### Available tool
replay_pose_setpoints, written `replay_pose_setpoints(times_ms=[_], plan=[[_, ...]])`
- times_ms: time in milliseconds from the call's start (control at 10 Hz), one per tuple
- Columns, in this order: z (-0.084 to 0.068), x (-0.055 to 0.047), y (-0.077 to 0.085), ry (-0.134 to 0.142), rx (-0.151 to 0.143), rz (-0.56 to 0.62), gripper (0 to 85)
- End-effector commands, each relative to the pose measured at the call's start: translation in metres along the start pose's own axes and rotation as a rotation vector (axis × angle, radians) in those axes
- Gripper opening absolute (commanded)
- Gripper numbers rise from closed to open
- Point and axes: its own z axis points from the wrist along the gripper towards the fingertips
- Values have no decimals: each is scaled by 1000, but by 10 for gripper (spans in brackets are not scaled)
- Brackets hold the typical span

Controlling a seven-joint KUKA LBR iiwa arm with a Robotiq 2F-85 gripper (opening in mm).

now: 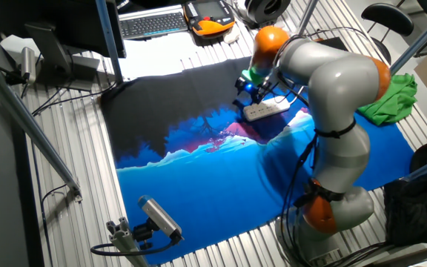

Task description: Turn on the power strip by pressing the button

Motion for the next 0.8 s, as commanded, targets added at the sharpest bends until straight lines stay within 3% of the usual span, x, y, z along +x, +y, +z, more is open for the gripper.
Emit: replay_pose_setpoints(times_ms=[0, 100, 200, 400, 700], plan=[[-20, 2, -1, 1, 0, -61, 510], [-33, 5, -4, 11, -8, -111, 340], [-45, 8, -7, 27, -20, -157, 340], [-68, 15, -15, 37, -15, -306, 0], [-93, 19, -28, 16, 33, -488, 0]])
